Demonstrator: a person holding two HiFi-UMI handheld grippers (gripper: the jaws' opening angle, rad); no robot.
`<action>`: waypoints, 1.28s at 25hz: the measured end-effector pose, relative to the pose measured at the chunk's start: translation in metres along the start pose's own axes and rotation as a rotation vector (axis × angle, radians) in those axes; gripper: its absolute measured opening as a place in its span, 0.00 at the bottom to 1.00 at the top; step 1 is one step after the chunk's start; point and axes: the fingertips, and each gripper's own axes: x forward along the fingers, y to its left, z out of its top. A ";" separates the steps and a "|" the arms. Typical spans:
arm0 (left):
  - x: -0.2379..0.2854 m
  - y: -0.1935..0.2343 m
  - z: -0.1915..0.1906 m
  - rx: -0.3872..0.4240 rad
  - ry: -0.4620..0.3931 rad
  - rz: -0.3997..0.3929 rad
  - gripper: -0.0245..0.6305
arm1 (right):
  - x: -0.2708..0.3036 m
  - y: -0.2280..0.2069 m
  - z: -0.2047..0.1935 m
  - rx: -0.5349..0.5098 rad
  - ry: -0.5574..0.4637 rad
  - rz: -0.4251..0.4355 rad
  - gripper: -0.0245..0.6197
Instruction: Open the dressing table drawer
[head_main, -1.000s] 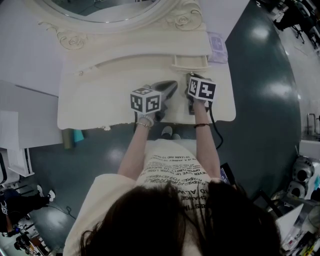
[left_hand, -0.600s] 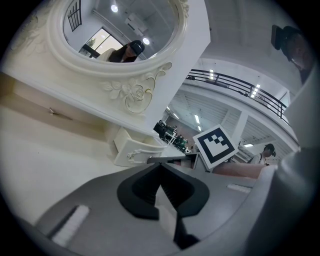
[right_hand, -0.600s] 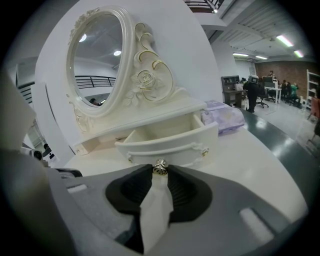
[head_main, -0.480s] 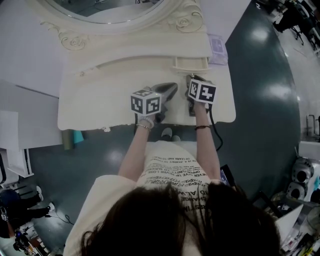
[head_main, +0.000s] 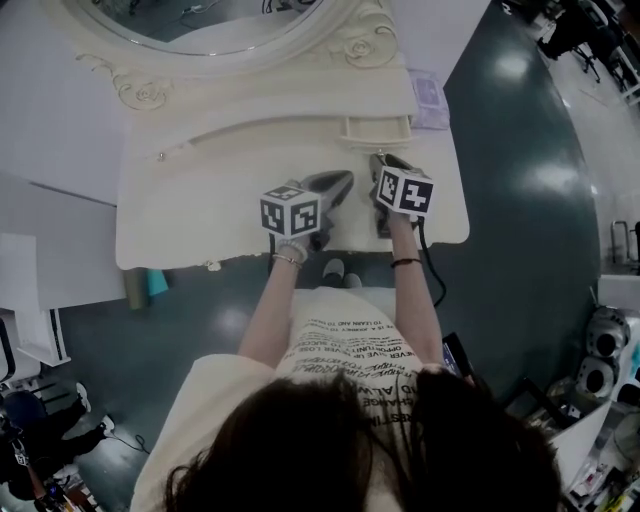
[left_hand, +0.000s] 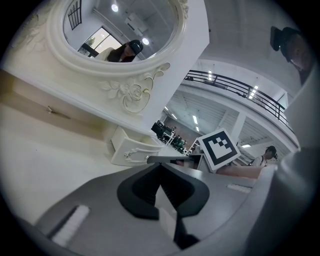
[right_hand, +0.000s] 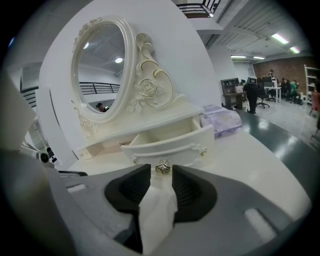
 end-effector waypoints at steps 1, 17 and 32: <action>0.000 -0.001 0.000 0.001 -0.001 -0.003 0.04 | -0.002 0.000 0.001 -0.004 -0.007 0.003 0.23; 0.000 -0.022 0.008 0.071 -0.021 -0.045 0.04 | -0.032 0.033 0.019 -0.184 -0.106 0.225 0.14; -0.008 -0.035 0.018 0.130 -0.055 -0.062 0.04 | -0.054 0.058 0.029 -0.242 -0.193 0.348 0.04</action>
